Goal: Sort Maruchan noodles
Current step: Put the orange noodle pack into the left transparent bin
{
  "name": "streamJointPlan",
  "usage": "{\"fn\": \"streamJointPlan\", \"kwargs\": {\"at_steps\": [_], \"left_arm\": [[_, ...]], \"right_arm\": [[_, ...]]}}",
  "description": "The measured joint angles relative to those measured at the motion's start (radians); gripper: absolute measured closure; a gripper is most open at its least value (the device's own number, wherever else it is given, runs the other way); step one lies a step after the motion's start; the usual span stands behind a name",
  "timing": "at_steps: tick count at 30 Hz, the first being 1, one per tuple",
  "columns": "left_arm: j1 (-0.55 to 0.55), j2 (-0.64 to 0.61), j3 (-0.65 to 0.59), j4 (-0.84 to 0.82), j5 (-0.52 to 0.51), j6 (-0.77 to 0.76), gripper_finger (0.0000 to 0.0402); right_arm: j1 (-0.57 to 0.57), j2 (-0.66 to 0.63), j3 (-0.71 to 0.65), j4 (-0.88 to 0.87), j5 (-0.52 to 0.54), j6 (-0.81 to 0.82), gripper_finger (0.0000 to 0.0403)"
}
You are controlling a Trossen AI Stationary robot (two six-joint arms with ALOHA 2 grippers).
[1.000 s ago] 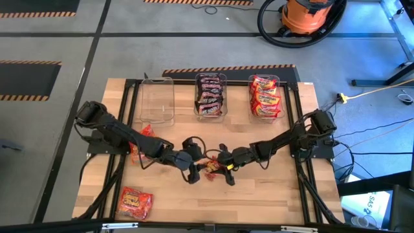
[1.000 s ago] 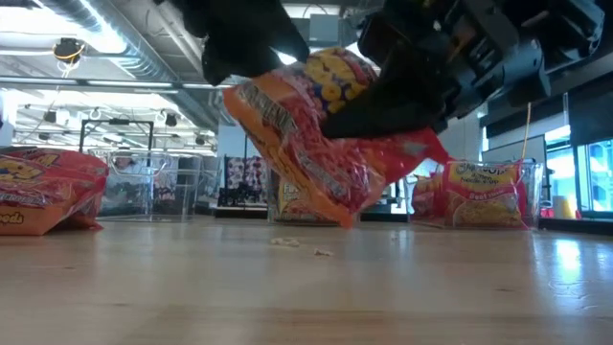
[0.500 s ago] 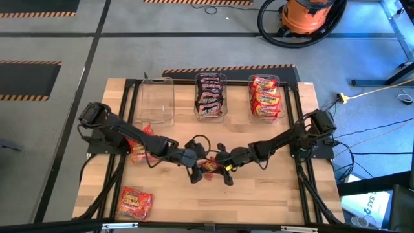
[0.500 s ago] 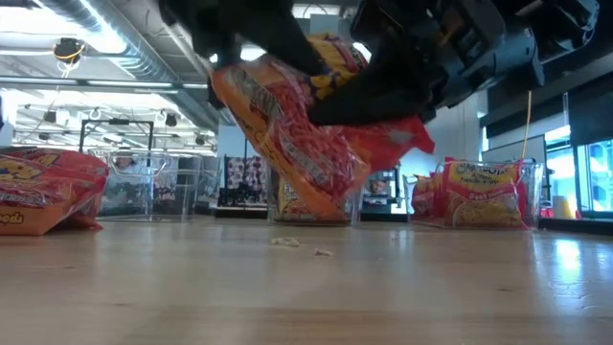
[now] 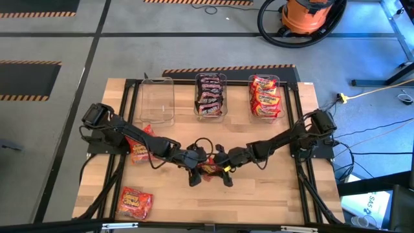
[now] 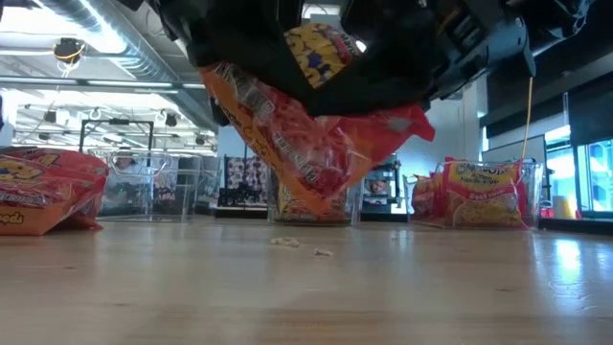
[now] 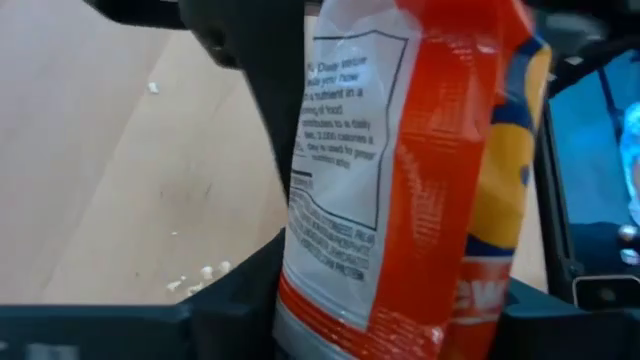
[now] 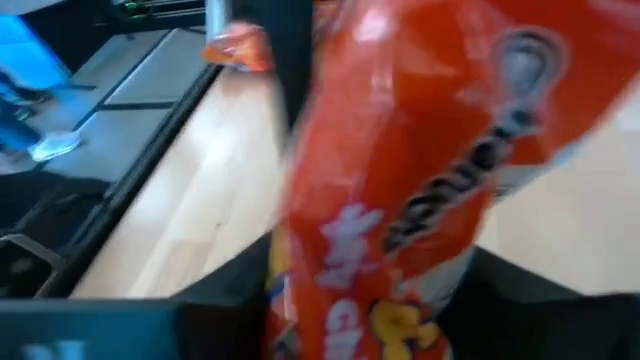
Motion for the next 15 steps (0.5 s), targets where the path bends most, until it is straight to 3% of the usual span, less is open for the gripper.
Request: {"fn": "streamJointPlan", "kwargs": {"at_steps": [7, 13, 15], "left_arm": [[-0.003, -0.006, 0.006, 0.013, -0.027, 0.010, 0.0254], [-0.040, 0.009, -0.011, -0.028, -0.031, 0.045, 0.0258], [-0.050, -0.002, -0.008, 0.008, -0.088, 0.050, 0.0259]], "right_arm": [[-0.008, -0.152, 0.007, -0.247, -0.082, 0.004, 0.0154], [0.002, -0.301, -0.007, -0.687, -0.082, 0.063, 0.0142], [0.011, -0.348, -0.019, -0.755, -0.029, 0.087, 0.0145]]}}
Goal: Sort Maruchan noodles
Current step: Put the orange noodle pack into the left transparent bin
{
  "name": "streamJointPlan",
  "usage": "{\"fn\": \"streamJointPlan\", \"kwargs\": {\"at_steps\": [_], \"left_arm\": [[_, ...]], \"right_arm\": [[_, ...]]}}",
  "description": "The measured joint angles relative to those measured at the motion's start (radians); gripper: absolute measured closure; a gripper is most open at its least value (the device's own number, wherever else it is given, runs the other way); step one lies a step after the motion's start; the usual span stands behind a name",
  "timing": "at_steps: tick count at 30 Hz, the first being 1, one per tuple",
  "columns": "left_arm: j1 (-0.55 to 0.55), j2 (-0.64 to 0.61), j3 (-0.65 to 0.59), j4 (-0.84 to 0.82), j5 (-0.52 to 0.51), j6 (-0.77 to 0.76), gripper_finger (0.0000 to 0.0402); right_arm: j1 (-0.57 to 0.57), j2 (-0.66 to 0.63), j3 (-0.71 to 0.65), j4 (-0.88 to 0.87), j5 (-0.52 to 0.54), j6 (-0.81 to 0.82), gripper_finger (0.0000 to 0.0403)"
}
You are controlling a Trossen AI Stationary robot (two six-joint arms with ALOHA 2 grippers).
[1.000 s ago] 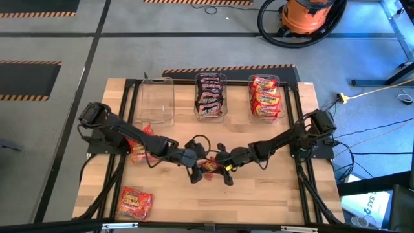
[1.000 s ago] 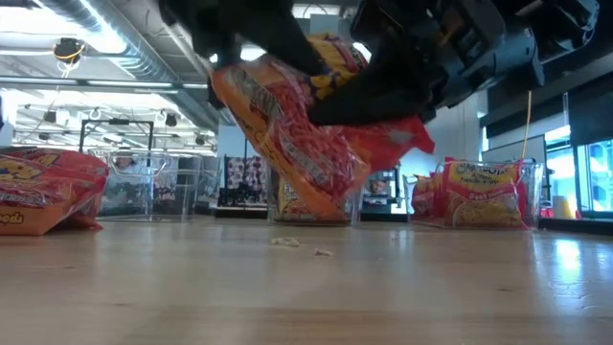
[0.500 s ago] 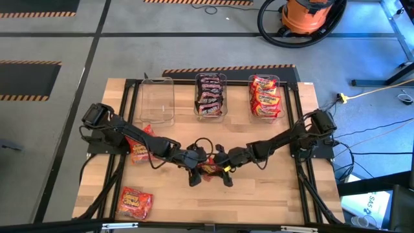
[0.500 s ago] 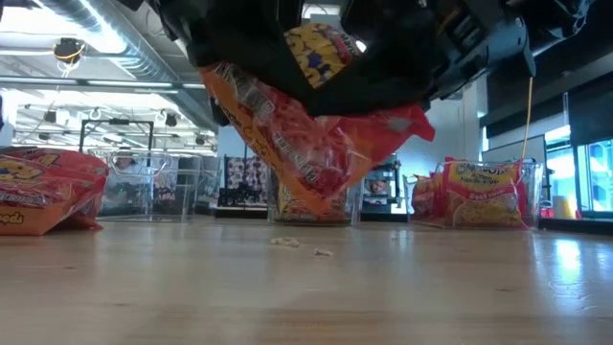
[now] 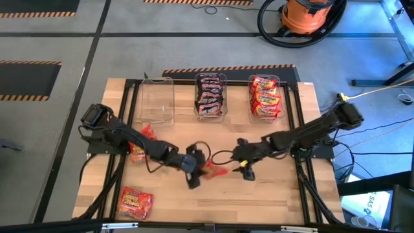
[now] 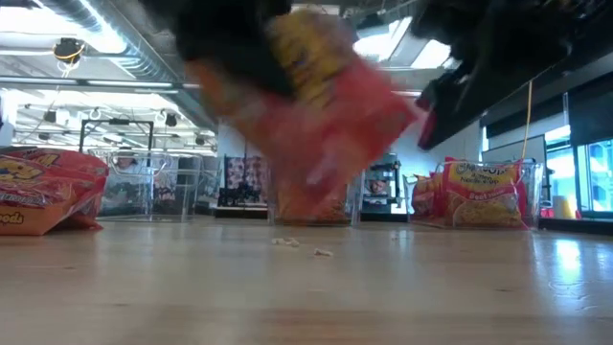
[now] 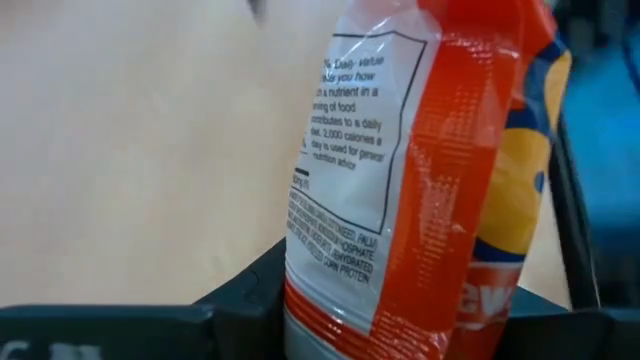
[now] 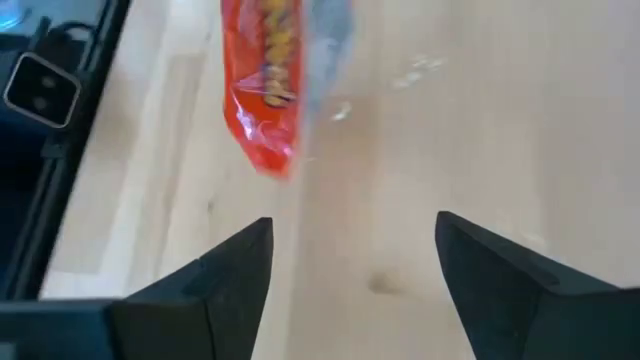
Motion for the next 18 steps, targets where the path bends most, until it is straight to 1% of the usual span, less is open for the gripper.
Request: {"fn": "streamJointPlan", "kwargs": {"at_steps": [3, 5, 7, 9, 11, 13, 15, 18], "left_arm": [[-0.006, 0.001, -0.003, 0.034, -0.088, 0.021, 0.0259], [-0.022, 0.007, -0.007, 0.049, -0.105, 0.039, 0.0259], [-0.041, 0.002, -0.014, 0.106, -0.149, 0.060, 0.0259], [-0.054, 0.001, -0.037, 0.183, -0.224, 0.089, 0.0259], [-0.065, 0.003, -0.069, 0.264, -0.261, 0.109, 0.0259], [-0.075, 0.003, -0.104, 0.368, -0.292, 0.111, 0.0259], [-0.084, 0.003, -0.145, 0.456, -0.345, 0.123, 0.0259], [-0.083, 0.004, -0.185, 0.607, -0.391, 0.169, 0.0259]], "right_arm": [[0.022, -0.046, -0.043, -0.011, 0.094, 0.027, 0.0147], [0.041, -0.060, -0.096, 0.031, 0.118, 0.030, 0.0147], [0.056, -0.064, -0.145, 0.161, 0.134, 0.029, 0.0147], [0.072, -0.071, -0.227, 0.291, 0.168, 0.030, 0.0148], [0.089, -0.066, -0.320, 0.487, 0.206, 0.030, 0.0148], [0.099, -0.068, -0.409, 0.741, 0.242, 0.026, 0.0148], [0.117, -0.068, -0.498, 0.991, 0.278, 0.018, 0.0148], [0.140, -0.049, -0.573, 1.272, 0.349, -0.010, 0.0148]]}}
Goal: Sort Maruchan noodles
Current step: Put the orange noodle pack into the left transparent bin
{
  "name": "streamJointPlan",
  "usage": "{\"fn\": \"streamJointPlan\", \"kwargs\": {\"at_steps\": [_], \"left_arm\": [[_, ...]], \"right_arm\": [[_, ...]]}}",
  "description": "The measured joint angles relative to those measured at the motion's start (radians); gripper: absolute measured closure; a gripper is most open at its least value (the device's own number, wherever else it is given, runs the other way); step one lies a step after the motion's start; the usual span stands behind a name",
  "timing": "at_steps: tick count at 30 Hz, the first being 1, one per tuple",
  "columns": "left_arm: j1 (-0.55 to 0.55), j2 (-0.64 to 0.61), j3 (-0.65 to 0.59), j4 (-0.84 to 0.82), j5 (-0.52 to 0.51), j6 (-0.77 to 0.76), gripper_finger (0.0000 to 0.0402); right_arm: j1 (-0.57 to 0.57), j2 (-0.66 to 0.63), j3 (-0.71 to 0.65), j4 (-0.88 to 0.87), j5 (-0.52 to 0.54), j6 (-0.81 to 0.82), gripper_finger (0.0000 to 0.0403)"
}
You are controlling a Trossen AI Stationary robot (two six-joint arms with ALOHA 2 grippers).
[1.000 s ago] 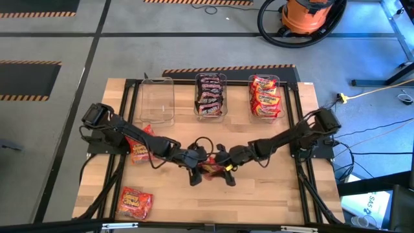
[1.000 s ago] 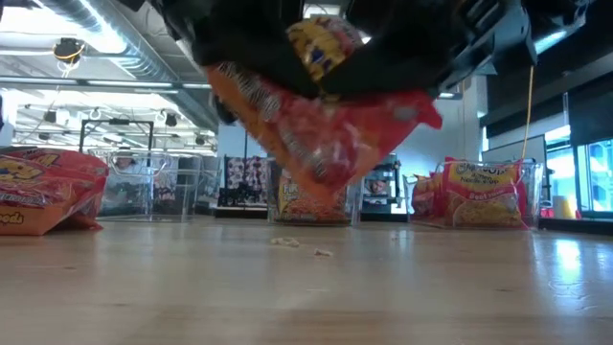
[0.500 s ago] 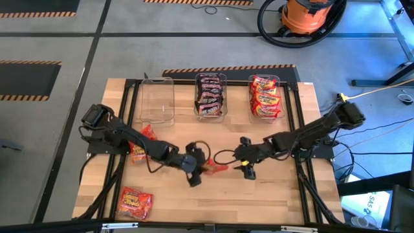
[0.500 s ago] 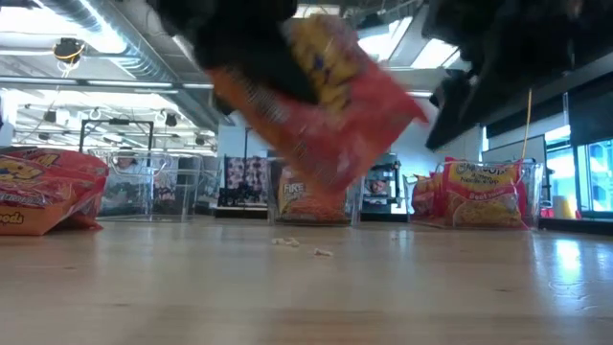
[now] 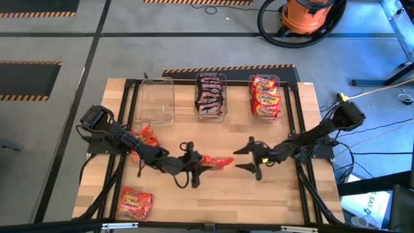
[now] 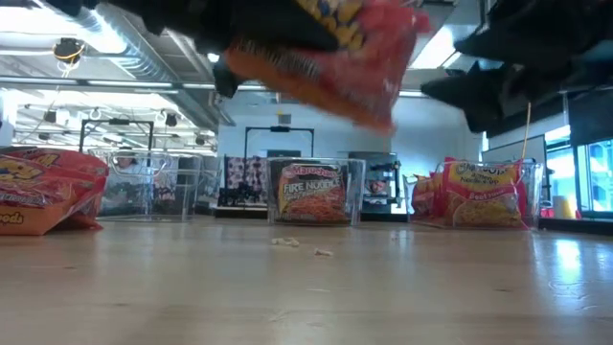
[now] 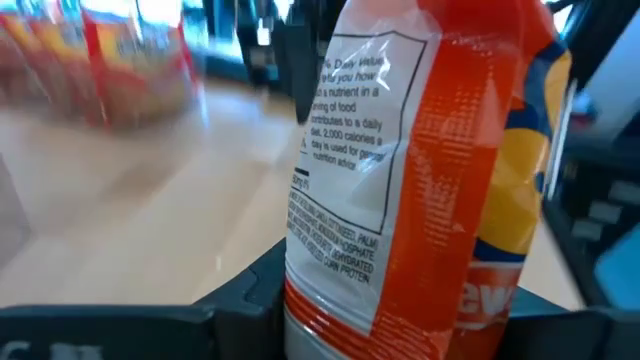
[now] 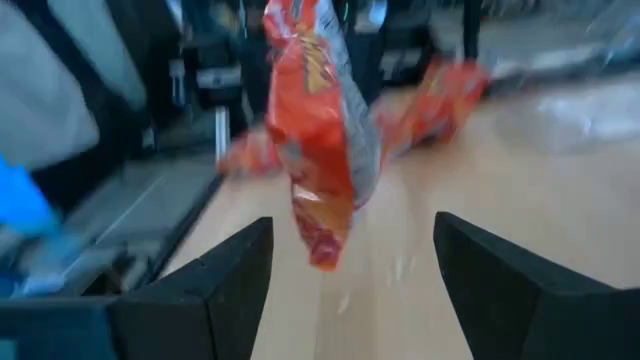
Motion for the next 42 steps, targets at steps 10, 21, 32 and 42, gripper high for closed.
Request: {"fn": "streamJointPlan", "kwargs": {"at_steps": [10, 21, 32, 42], "left_arm": [[0.061, -0.001, -0.018, 0.210, 0.028, 0.095, 0.0260], [0.077, -0.001, -0.018, 0.338, 0.067, 0.176, 0.0260], [0.082, -0.001, -0.008, 0.352, 0.066, 0.200, 0.0257], [0.073, -0.019, -0.008, 0.330, 0.115, 0.162, 0.0213]], "right_arm": [[0.000, 0.014, 0.087, 0.063, 0.081, -0.099, 0.0089], [-0.030, 0.077, 0.206, 0.038, 0.075, -0.148, 0.0036], [-0.075, 0.167, 0.306, 0.012, -0.008, -0.183, 0.0154], [-0.072, 0.166, 0.304, -0.006, -0.023, -0.211, 0.0328]]}}
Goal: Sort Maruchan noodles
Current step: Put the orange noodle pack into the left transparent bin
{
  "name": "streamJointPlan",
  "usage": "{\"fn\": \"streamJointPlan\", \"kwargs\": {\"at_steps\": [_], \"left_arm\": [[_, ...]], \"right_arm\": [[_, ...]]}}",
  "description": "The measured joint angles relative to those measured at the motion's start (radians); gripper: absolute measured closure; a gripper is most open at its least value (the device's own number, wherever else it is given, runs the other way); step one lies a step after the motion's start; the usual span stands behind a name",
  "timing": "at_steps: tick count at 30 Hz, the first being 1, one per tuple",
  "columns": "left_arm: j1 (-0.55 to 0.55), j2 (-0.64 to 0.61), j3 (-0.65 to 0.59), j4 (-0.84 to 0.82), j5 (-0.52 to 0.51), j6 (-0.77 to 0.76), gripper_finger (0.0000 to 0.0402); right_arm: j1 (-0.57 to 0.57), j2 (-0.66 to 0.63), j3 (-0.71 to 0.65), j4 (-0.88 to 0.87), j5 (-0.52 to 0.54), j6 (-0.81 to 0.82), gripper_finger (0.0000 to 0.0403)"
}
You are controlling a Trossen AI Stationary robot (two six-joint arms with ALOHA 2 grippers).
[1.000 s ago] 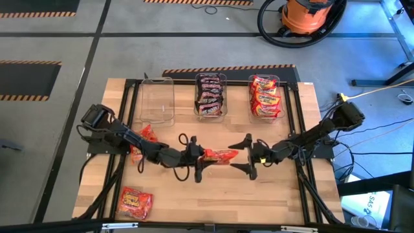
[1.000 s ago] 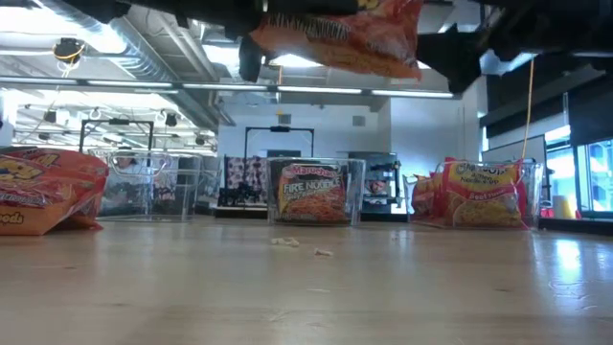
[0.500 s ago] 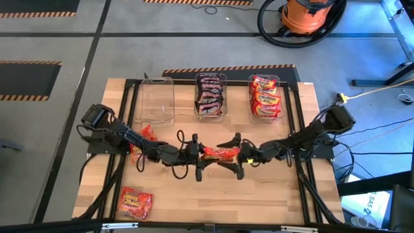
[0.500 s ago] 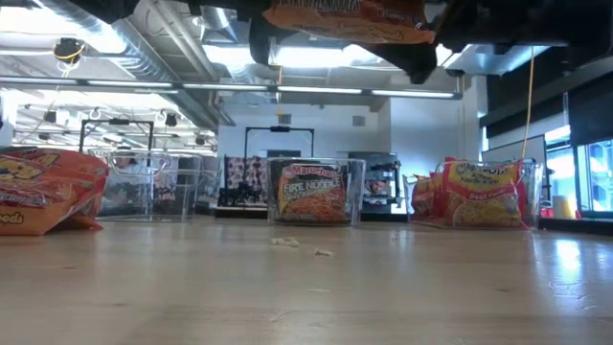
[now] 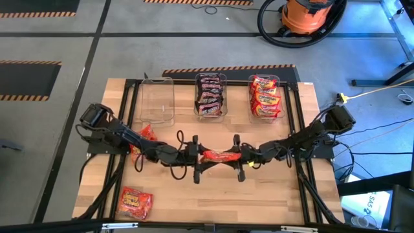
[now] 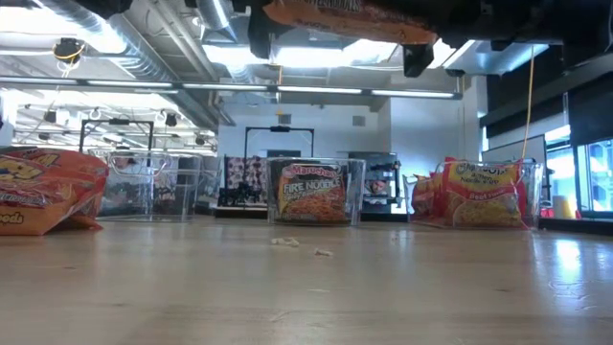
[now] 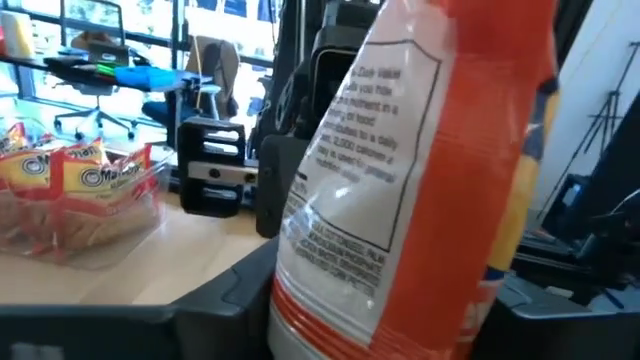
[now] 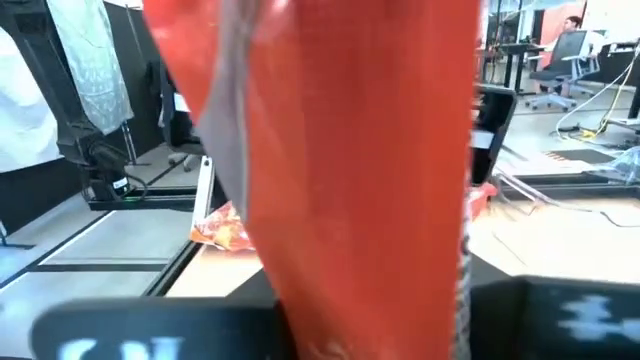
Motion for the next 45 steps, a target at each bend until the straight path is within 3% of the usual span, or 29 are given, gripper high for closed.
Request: {"fn": "streamJointPlan", "kwargs": {"at_steps": [5, 13, 17, 26, 30, 36, 45], "left_arm": [[-0.010, -0.068, 0.000, -0.073, -0.010, -0.017, 0.0169], [-0.004, -0.273, 0.004, -0.425, 0.086, -0.053, 0.0143], [0.028, -0.305, 0.102, -0.737, 0.137, -0.112, 0.0143], [0.135, -0.123, 0.501, -1.377, 0.255, -0.094, 0.0143], [0.168, -0.007, 0.653, -1.549, 0.334, -0.064, 0.0143], [0.178, 0.131, 0.817, -1.724, 0.395, -0.047, 0.0143], [0.187, 0.191, 0.842, -1.754, 0.384, -0.068, 0.0143]], "right_arm": [[-0.001, -0.001, 0.001, -0.028, 0.003, -0.004, 0.0339], [-0.012, 0.001, -0.001, -0.248, 0.032, 0.096, 0.0339], [-0.046, 0.009, -0.001, -0.337, 0.019, 0.177, 0.0339], [-0.073, 0.093, 0.048, -0.342, -0.049, 0.203, 0.0338], [-0.073, 0.124, 0.080, -0.342, -0.073, 0.202, 0.0337], [-0.073, 0.128, 0.096, -0.344, -0.071, 0.202, 0.0338], [-0.073, 0.129, 0.096, -0.331, -0.067, 0.219, 0.0340]]}}
